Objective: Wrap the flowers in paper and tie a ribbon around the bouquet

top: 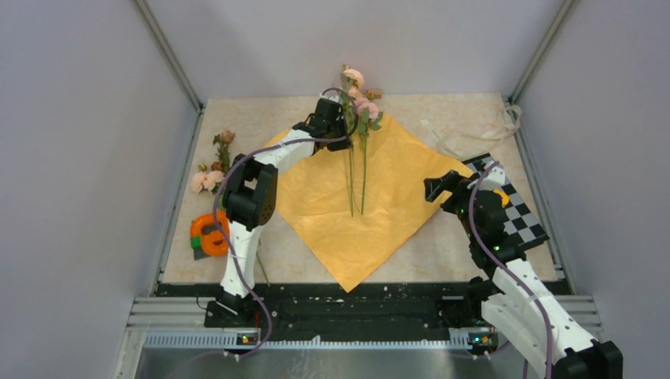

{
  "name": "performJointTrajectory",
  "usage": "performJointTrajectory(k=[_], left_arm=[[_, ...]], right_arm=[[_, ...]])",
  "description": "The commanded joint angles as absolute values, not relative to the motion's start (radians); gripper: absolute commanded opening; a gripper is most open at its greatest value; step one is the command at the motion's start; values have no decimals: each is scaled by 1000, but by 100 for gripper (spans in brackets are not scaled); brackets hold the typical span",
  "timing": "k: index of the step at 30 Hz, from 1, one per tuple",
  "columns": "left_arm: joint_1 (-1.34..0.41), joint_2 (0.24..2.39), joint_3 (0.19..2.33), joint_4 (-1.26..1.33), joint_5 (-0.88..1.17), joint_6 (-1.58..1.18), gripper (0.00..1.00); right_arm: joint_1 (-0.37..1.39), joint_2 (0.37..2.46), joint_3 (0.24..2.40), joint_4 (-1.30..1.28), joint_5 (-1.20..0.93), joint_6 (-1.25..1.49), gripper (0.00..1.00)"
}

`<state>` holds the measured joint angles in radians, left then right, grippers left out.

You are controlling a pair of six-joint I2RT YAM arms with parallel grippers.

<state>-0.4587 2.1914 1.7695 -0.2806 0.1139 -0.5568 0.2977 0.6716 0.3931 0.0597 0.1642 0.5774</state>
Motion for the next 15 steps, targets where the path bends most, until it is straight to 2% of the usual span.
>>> performJointTrajectory(k=[1, 5, 13, 15], left_arm=[[-460, 2255, 1854, -276, 154, -574, 2], [-458, 2294, 1871, -278, 147, -573, 12], [-451, 2294, 1893, -315, 165, -557, 44], [-452, 2275, 1905, -339, 180, -540, 49]], right_arm=[[291, 686, 408, 84, 179, 571, 99], [291, 689, 407, 86, 185, 569, 99], [290, 689, 409, 80, 185, 570, 99], [290, 687, 411, 76, 179, 572, 99]])
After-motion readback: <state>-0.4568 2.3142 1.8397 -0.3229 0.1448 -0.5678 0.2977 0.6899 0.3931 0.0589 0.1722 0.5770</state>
